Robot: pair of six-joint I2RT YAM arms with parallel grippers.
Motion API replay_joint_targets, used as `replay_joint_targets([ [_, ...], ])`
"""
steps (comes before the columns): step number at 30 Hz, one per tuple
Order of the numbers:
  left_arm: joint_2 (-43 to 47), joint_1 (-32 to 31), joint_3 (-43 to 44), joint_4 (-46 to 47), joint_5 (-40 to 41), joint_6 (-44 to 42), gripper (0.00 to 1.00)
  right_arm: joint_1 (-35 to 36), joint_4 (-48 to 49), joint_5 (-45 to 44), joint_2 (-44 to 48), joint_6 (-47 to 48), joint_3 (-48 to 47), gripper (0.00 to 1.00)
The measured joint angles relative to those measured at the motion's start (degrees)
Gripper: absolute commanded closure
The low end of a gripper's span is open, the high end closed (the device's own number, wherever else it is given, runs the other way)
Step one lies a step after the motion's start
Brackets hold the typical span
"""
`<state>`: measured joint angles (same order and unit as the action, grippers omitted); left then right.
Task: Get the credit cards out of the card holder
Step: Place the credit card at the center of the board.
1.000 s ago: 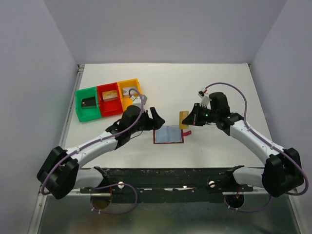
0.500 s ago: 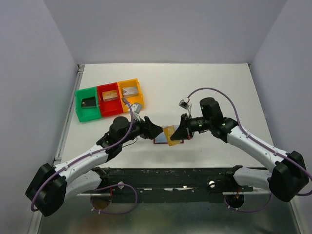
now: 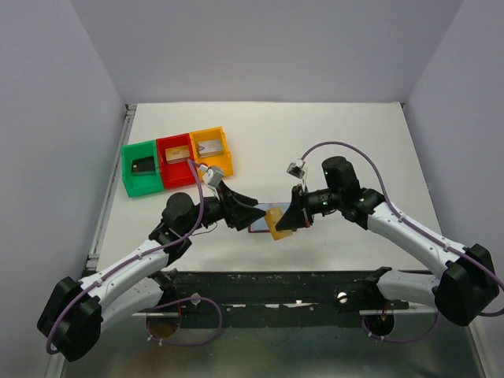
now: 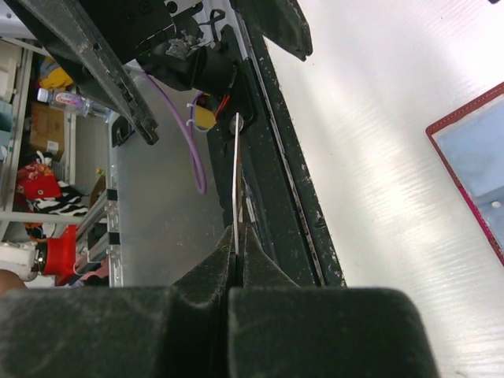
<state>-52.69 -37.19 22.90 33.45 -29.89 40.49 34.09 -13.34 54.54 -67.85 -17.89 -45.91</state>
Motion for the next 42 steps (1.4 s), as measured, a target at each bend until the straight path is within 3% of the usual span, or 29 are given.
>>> replay_joint_targets([
  [11,-1.2,1.7,-1.9,6.2,-6.8,2.8,0.35,1.7,-2.2,2.6,-2.2,1.3,-3.8,1.0],
  [21,-3.9,1.7,-0.8,10.0,-13.1,4.7,0.72,3.1,-5.0,3.2,-3.1,3.1,-4.9,1.0],
  [31,-5.8,1.7,0.0,10.6,-15.6,5.2,0.75,3.8,-6.7,3.2,-3.8,4.5,-5.7,1.0],
  [40,-7.0,1.7,0.2,11.3,-17.2,5.7,1.0,4.1,-7.5,3.2,-4.3,5.2,-6.6,1.0],
  [41,-7.0,1.7,0.2,11.4,-17.4,5.9,1.0,4.1,-7.5,3.1,-4.4,5.4,-6.6,0.98],
  [42,-7.0,1.7,0.2,11.6,-17.6,6.0,1.0,4.1,-7.6,3.1,-4.4,5.5,-6.5,0.9],
])
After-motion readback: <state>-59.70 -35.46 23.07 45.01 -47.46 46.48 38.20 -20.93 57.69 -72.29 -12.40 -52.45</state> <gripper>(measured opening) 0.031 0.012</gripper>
